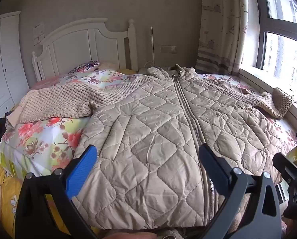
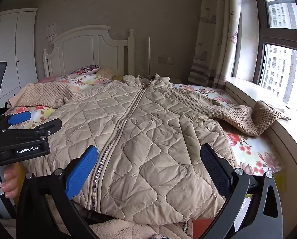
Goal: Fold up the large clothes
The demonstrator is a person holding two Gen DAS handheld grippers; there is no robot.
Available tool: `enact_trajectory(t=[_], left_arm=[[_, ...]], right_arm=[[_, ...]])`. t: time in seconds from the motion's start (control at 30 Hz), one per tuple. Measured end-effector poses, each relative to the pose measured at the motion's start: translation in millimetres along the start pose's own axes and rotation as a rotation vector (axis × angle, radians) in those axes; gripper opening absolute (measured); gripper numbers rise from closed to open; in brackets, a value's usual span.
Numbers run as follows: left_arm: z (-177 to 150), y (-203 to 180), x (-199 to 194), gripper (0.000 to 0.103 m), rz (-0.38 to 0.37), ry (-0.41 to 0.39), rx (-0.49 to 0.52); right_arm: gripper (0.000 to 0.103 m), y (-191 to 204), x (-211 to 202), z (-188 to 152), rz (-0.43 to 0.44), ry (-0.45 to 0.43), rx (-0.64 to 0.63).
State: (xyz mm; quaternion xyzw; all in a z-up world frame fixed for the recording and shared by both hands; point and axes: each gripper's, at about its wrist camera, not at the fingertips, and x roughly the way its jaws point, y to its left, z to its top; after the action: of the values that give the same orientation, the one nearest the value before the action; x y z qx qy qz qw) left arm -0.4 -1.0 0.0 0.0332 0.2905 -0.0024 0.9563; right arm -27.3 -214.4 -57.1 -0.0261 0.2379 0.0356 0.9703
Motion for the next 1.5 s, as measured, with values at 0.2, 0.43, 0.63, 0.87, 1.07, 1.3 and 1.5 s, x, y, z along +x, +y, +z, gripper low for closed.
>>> enact_trajectory(t=[0.2, 0.43, 0.63, 0.87, 1.07, 1.3, 1.5], left_arm=[[0, 0, 0, 0.101, 0.002, 0.006, -0.005], [-1, 1, -2, 0.101, 0.003, 0.008, -0.011], [1, 4, 0, 0.101, 0.003, 0.012, -0.015], [0, 10, 1, 0.101, 0.004, 0.022, -0.03], [0, 10, 2, 0.101, 0.005, 0.024, -0.032], [-1, 12, 3, 0.101, 0.007, 0.025, -0.033], [-1, 12, 3, 0.101, 0.008, 0.026, -0.034]], right_arm=[[0.099, 1, -3, -2, 0.001, 0.008, 0.006], [0.099, -3, 2, 1, 0.008, 0.023, 0.012], [0.099, -1, 4, -1, 0.017, 0.029, 0.008], [0.099, 0, 4, -2, 0.024, 0.034, 0.007], [0.099, 1, 5, -1, 0.024, 0.034, 0.006], [0.099, 1, 6, -3, 0.031, 0.042, 0.01], [0.099, 1, 7, -3, 0.035, 0.048, 0.012]])
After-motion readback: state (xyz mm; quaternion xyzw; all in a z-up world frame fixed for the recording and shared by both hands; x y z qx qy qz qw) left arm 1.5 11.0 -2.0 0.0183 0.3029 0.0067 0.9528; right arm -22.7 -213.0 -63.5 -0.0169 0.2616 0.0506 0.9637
